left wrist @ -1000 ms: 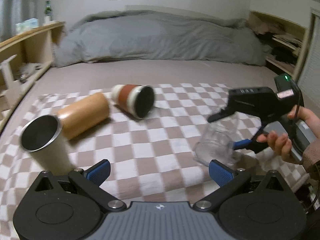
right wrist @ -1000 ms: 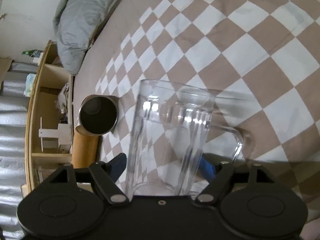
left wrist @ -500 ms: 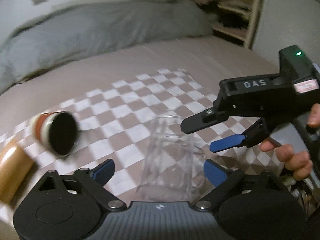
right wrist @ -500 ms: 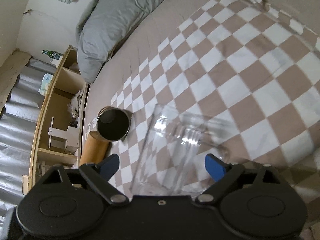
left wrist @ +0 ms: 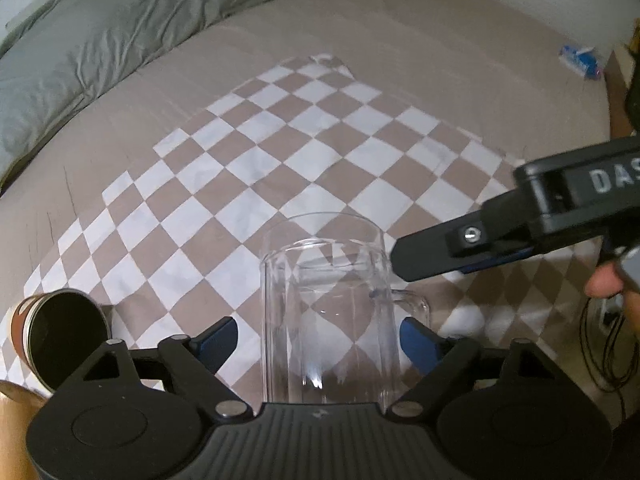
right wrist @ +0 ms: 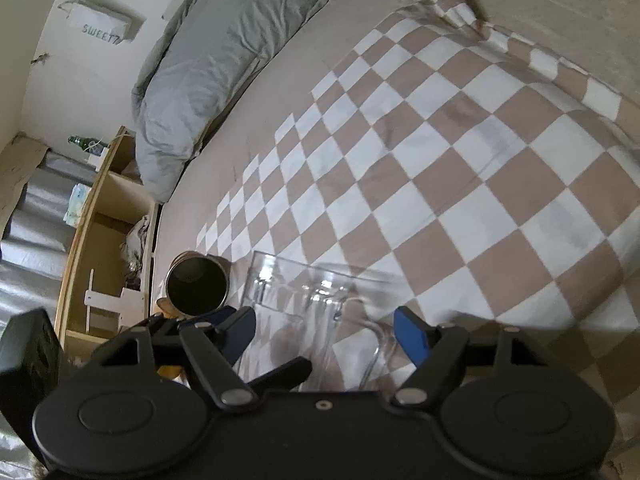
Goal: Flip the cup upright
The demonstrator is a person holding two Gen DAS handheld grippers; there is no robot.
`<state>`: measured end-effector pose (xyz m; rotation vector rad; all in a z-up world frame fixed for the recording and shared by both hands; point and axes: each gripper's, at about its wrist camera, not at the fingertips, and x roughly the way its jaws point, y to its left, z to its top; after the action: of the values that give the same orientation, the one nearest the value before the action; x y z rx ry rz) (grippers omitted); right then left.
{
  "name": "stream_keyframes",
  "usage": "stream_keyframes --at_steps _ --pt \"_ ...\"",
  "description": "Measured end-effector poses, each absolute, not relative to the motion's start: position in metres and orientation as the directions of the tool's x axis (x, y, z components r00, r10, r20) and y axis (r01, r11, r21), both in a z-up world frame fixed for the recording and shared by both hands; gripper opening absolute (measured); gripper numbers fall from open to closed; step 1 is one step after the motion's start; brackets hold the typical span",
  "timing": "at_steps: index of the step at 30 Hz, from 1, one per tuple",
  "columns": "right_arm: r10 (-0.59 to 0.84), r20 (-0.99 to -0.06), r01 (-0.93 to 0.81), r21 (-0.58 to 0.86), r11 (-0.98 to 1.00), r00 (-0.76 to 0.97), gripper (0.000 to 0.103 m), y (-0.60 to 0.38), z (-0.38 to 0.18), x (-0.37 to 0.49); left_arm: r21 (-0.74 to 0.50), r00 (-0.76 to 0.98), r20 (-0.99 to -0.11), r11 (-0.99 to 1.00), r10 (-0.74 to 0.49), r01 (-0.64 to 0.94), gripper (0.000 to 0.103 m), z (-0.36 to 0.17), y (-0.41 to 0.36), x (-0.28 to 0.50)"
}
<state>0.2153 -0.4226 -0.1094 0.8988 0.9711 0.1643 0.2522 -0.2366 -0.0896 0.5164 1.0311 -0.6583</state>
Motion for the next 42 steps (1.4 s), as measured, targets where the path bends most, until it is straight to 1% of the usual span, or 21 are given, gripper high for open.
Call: stream_keyframes --at_steps 2,4,9,13,15,17,22,25,29,34,36,42 --pt "0.485 -0.648 0.267 0.721 0.640 0.587 0.078 -0.425 -0.110 0.214 0.071 0.338 -0.908 0.704 -0.247 0.706 0.081 -0.093 -0.240 0.257" --pt "0.470 -0.654 0.280 0.715 0.641 0.593 0.078 -0.429 -0.111 0.212 0.031 0.314 -0.914 0.725 -0.258 0.688 0.075 -0.094 -0.240 0.259" --pt "0.439 -0.655 0.274 0.700 0.660 0.615 0.077 -0.435 -0.105 0.206 0.037 0.362 -0.892 0.754 -0.271 0.656 0.074 -0.095 -0.235 0.259" --pt "0.414 -0.663 0.257 0.674 0.693 0.623 0.077 -0.435 -0.103 0.203 -0.008 0.419 -0.845 0.791 -0.333 0.612 0.074 -0.086 -0.216 0.253" --pt "0.417 -0.660 0.248 0.675 0.695 0.625 0.077 -0.435 -0.103 0.203 -0.034 0.466 -0.801 0.806 -0.375 0.591 0.074 -0.079 -0.204 0.249" --pt "0.437 -0.635 0.222 0.694 0.685 0.637 0.077 -0.434 -0.101 0.202 -0.048 0.516 -0.750 0.812 -0.414 0.582 0.074 -0.074 -0.191 0.244" --pt "0.504 -0.515 0.102 0.762 0.640 0.693 0.077 -0.426 -0.089 0.198 -0.067 0.585 -0.648 0.801 -0.488 0.594 0.074 -0.079 -0.168 0.224" --pt "0.497 -0.481 -0.008 0.713 0.702 0.722 0.079 -0.410 -0.075 0.196 -0.081 0.602 -0.613 0.799 -0.511 0.596 0.074 -0.082 -0.156 0.213" --pt "0.533 -0.484 -0.161 0.618 0.770 0.694 0.081 -0.380 -0.066 0.192 -0.078 0.607 -0.586 0.783 -0.537 0.617 0.074 -0.083 -0.146 0.197" --pt "0.608 -0.488 -0.307 0.562 0.768 0.626 0.081 -0.355 -0.062 0.186 -0.074 0.599 -0.572 0.763 -0.560 0.643 0.074 -0.086 -0.129 0.182" --pt "0.615 -0.498 -0.336 0.540 0.772 0.612 0.081 -0.348 -0.062 0.184 -0.057 0.601 -0.567 0.755 -0.563 0.653 0.074 -0.087 -0.127 0.179" --pt "0.602 -0.501 -0.422 0.434 0.796 0.621 0.085 -0.323 -0.055 0.175 -0.076 0.603 -0.548 0.752 -0.580 0.655 0.074 -0.091 -0.119 0.176"
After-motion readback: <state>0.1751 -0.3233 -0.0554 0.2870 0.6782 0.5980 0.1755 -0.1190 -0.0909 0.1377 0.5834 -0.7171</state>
